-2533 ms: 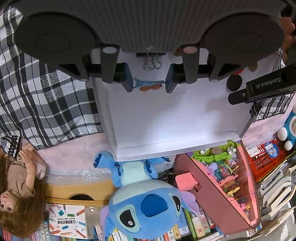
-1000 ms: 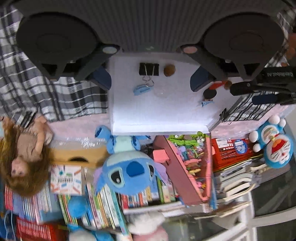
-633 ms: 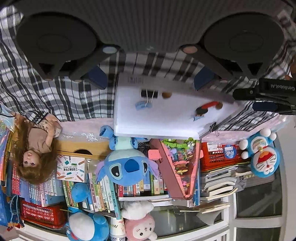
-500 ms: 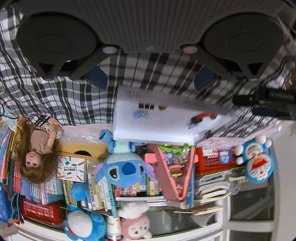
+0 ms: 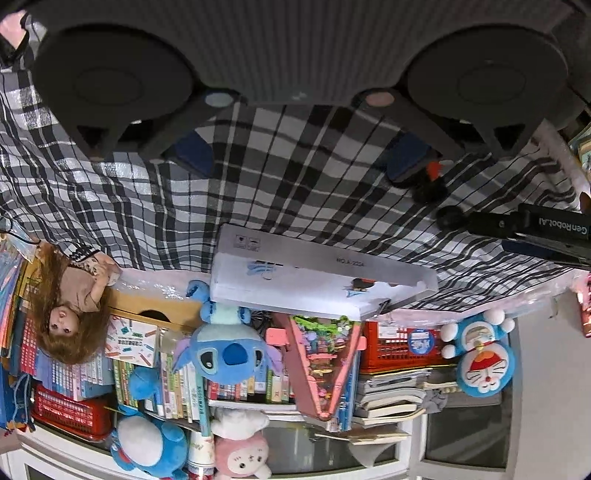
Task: Organize rigid objects
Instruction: 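Move both tools back from the tray toward the black caps, then grasp a black cap with the left tool while the right tool grasps another black cap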
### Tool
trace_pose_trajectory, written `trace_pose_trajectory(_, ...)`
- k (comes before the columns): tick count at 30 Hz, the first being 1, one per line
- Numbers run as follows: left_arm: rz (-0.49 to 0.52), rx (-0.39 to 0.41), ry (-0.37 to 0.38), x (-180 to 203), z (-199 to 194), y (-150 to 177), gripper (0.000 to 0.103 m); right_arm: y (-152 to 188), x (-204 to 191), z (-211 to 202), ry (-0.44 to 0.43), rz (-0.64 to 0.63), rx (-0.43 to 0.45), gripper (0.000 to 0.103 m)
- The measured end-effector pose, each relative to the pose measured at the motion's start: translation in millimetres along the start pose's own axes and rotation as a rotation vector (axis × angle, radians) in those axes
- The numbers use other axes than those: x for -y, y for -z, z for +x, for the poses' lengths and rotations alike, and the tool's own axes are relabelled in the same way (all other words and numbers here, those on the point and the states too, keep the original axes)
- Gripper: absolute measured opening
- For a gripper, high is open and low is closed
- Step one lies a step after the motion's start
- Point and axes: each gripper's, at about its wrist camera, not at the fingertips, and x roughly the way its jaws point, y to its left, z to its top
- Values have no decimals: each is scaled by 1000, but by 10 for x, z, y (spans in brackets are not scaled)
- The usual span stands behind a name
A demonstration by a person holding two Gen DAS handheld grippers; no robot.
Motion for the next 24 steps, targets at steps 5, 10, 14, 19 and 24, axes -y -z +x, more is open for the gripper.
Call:
trace_pose_trajectory(5, 33, -5, -38, 78, 84, 6, 61, 61, -66, 36, -33, -37, -19, 96)
trace_pose_trajectory(10, 41, -22, -60, 116, 246, -28, 60, 104, -128, 92, -61, -51, -29, 92)
trace_pose_trajectory(14, 38, -30, -58, 117, 358, -41, 59, 100, -178, 149, -80, -57, -29, 88)
trace_pose_trajectory(19, 44, -27, -45, 130, 438, -52, 59, 89, -238, 194, -112, -70, -28, 87)
trace_pose_trajectory(24, 37, -23, -44, 122, 488, -62, 53, 62, -297, 229, -125, -84, -18, 85)
